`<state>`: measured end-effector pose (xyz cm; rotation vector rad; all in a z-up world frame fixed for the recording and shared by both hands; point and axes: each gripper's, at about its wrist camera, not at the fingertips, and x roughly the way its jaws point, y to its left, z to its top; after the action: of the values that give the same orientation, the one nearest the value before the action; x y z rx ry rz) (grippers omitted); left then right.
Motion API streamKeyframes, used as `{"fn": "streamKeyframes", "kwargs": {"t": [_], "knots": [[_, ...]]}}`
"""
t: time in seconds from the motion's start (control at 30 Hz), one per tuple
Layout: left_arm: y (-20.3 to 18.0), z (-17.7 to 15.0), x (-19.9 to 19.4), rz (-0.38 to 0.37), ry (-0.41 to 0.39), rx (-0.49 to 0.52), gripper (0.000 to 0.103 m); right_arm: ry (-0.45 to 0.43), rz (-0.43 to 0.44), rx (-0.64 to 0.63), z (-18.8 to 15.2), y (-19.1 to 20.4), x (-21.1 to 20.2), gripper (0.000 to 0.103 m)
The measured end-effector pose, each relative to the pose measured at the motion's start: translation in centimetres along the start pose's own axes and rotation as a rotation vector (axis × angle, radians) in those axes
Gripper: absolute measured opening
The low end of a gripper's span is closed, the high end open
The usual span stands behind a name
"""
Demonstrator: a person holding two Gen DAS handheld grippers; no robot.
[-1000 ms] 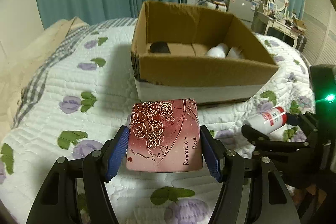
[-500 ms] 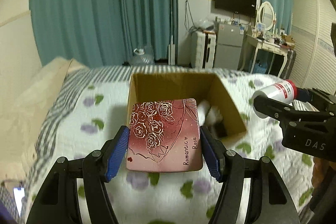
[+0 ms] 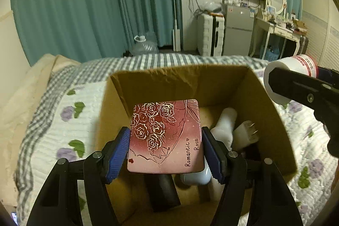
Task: Organize rigid objects
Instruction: 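Drop the card into the box with the left tool while the right tool drops the bottle in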
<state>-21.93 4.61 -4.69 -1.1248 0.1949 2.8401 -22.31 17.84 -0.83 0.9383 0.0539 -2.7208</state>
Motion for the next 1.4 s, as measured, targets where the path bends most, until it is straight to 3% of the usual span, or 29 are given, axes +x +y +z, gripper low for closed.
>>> {"fn": "streamKeyframes", "kwargs": {"t": [0.17,0.57,0.97,1.03,1.13,1.4], "knots": [[-1.0,-0.5,0.6,-0.021,-0.012,0.043,0.070,0.022,0.005,0.022,-0.6,-0.9,1.3,0.081],[1.0,0.6,-4.3,0.031,-0.112,0.014,0.071,-0.010,0.012,0.035,0.8,-0.6,-0.7,0.081],[4.1,-0.1,-2.7,0.077,-0.134,-0.042,0.071,0.083,0.018,-0.016,-0.2,2.0,7.4,0.081],[4.3,-0.2,-2.6,0.084,-0.137,-0.050,0.071,0.084,0.010,-0.024,-0.4,2.2,7.7,0.086],[4.3,-0.2,-3.3,0.090,-0.155,-0.060,0.071,0.033,-0.013,-0.033,-0.1,2.2,6.4,0.095],[3.5,1.5,-10.2,0.076,-0.267,-0.064,0.071,-0.061,-0.070,-0.006,1.5,1.5,-1.7,0.097]]}}
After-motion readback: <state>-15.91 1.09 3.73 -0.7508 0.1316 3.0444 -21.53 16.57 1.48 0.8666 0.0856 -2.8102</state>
